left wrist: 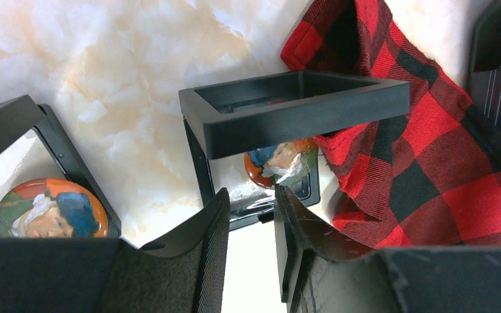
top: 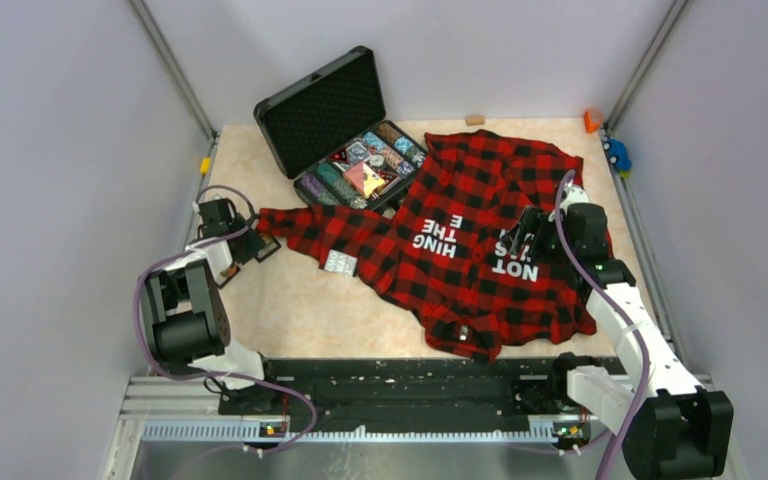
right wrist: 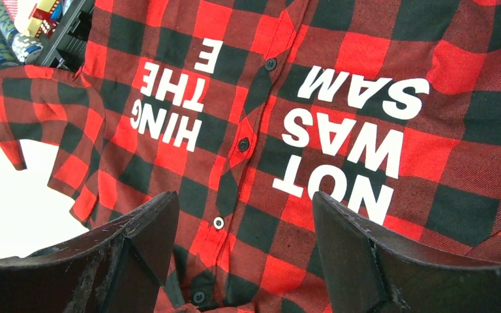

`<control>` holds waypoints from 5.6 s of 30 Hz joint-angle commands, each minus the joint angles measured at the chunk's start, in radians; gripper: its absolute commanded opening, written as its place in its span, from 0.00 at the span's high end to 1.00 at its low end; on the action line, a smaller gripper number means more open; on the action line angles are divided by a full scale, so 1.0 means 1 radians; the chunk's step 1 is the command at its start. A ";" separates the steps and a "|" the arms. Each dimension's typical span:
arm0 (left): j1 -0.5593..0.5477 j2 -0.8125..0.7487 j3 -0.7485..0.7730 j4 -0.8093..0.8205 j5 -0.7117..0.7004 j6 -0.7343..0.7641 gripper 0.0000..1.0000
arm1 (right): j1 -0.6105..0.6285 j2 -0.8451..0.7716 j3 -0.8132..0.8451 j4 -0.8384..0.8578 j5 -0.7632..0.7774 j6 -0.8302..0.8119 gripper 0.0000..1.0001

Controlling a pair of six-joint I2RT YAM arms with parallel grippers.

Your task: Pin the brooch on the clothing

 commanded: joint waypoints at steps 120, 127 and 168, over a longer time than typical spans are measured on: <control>-0.004 0.164 0.212 0.021 0.095 0.003 0.68 | -0.010 0.001 -0.008 0.038 -0.035 -0.023 0.24; -0.004 0.115 0.188 0.052 0.107 -0.005 0.80 | -0.009 0.001 -0.008 0.039 -0.036 -0.024 0.24; 0.012 0.162 0.152 0.102 0.119 -0.105 0.70 | -0.010 0.011 -0.008 0.043 -0.040 -0.026 0.24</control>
